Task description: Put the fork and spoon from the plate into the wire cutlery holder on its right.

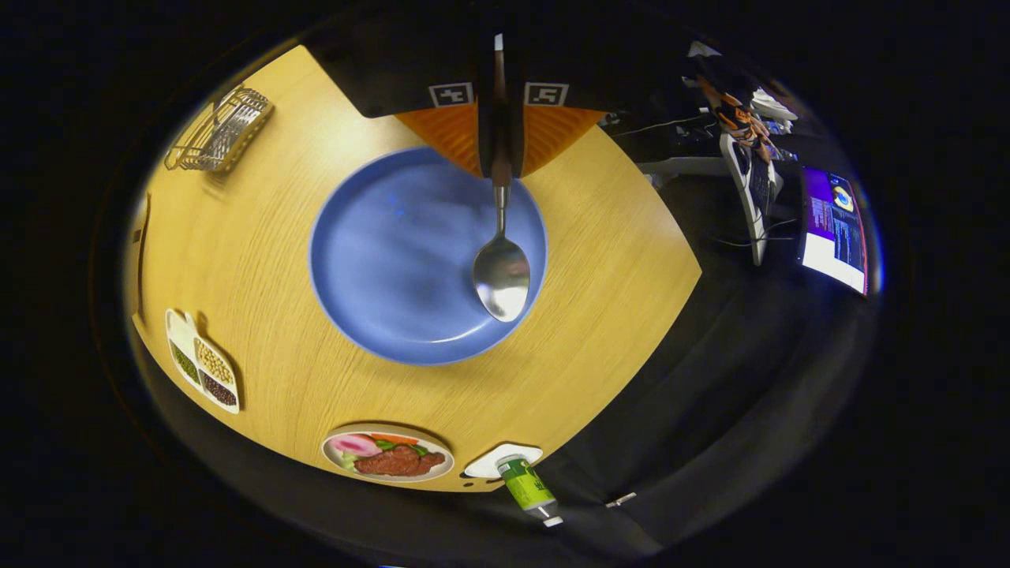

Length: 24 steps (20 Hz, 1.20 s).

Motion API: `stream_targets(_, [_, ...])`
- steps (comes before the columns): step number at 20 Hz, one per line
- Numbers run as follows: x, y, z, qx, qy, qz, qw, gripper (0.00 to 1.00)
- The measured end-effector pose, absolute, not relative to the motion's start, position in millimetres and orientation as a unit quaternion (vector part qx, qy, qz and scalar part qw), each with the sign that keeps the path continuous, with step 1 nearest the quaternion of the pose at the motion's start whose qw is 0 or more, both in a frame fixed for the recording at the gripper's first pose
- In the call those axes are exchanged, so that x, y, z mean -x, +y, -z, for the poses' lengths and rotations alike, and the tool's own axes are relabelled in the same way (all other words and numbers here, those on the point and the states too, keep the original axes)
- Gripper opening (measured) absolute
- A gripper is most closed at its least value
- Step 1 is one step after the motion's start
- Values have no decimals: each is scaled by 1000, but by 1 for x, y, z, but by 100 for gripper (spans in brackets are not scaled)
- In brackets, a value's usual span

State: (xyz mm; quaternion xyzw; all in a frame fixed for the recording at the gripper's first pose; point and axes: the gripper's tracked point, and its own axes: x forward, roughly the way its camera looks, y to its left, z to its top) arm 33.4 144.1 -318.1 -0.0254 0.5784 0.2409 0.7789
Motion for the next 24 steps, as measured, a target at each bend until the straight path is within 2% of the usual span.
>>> stream_targets(9, [-24,67,246,7,561,-216,799,9])
stream_targets(14, [-12,-1,216,10,575,-178,798,9])
stream_targets(19, [-8,-63,199,32,607,-151,780,9])
stream_targets(24, [1,-97,194,62,652,-154,740,9])
